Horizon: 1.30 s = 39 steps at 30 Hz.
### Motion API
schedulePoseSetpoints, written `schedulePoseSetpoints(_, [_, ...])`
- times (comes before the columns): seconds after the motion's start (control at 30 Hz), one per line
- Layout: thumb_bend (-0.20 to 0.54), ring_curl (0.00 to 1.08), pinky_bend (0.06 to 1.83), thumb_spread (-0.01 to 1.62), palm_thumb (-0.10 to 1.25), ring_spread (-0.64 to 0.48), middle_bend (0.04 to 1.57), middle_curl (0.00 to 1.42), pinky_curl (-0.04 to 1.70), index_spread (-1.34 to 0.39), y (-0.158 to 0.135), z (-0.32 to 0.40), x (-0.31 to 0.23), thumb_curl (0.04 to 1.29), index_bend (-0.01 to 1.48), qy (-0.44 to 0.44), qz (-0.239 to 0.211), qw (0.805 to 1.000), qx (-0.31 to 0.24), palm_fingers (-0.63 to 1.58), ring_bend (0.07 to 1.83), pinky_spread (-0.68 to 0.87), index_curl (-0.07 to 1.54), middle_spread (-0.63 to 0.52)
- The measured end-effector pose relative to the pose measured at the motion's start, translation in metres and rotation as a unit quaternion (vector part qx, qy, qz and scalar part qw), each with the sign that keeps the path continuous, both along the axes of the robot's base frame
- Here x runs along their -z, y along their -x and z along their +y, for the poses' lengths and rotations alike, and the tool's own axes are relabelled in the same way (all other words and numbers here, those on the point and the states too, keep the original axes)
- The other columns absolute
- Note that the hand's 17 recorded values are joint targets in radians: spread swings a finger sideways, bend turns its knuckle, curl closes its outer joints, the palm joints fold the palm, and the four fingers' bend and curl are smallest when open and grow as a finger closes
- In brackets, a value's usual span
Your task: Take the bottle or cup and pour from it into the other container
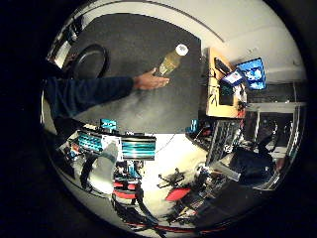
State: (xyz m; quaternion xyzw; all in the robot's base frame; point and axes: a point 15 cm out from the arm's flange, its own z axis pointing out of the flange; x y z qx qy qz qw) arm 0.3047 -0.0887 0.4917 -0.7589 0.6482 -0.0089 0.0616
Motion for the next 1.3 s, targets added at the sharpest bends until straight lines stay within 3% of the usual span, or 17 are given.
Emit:
schedulePoseSetpoints(0.27, [-0.025,0.19,0.41,1.02,0.89,0.12,0.19,0.35,0.0,-0.4,0.002,0.002,0.01,0.42,0.19,-0.006,0.01,1.0,-0.001,0.4,0.19,0.45,0.4,-0.1])
schedulePoseSetpoints(0.43, [-0.026,0.19,0.42,1.07,0.83,0.12,0.2,0.35,0.0,-0.4,-0.005,0.003,0.001,0.41,0.18,-0.002,-0.018,1.0,-0.006,0.42,0.2,0.45,0.39,-0.1])
schedulePoseSetpoints(0.77, [-0.027,0.23,0.65,1.1,0.68,0.12,0.26,0.37,0.02,-0.31,-0.014,-0.002,0.007,0.39,0.14,-0.09,-0.055,0.994,0.026,0.32,0.35,0.47,0.26,-0.05])
schedulePoseSetpoints(1.3, [-0.024,0.25,0.91,1.08,0.6,0.18,0.3,0.37,0.01,-0.24,-0.035,-0.078,0.018,0.37,0.14,-0.215,-0.127,0.963,0.102,0.15,0.52,0.46,0.23,0.05])
